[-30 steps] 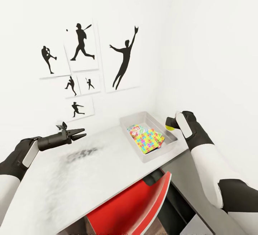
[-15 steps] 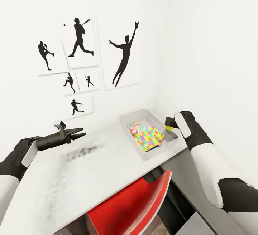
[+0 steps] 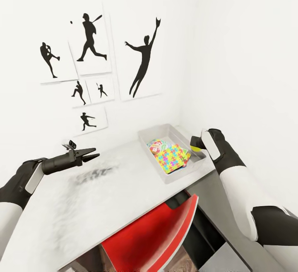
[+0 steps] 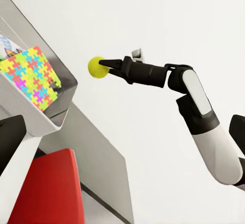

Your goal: Put all the toys in the child's room - the three board games (two on the bed and one on the table), the two jigsaw puzzles on the table, and the tennis ball on the table - inside the toy box on the table in the child's room.

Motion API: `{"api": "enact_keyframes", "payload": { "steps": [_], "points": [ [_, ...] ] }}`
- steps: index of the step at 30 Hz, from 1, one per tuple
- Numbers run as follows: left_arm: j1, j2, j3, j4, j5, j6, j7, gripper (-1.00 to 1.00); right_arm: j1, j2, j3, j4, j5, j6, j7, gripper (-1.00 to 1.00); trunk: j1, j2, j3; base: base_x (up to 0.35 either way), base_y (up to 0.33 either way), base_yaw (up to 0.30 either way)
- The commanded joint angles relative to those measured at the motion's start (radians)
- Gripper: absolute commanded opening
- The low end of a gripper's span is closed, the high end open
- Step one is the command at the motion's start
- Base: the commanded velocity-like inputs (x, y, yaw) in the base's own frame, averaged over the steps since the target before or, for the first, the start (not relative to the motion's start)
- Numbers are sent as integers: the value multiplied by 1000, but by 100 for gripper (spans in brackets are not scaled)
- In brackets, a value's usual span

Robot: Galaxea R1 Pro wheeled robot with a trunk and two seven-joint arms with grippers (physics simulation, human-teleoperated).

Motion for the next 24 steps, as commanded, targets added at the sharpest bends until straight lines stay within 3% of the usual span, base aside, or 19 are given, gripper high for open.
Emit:
{"api": "enact_keyframes", "payload": {
  "steps": [1,24],
  "points": [
    [-1,0,0,0,3,10,-2,100,-2,-1,5,-1,-11,2,-9,-100,1,-2,-4,0,0,0],
    [-1,6,0,0,4,11,-3,100,-38,-1,5,-2,-9,1,-11,-100,1,-2,-42,0,0,0]
  ]
}}
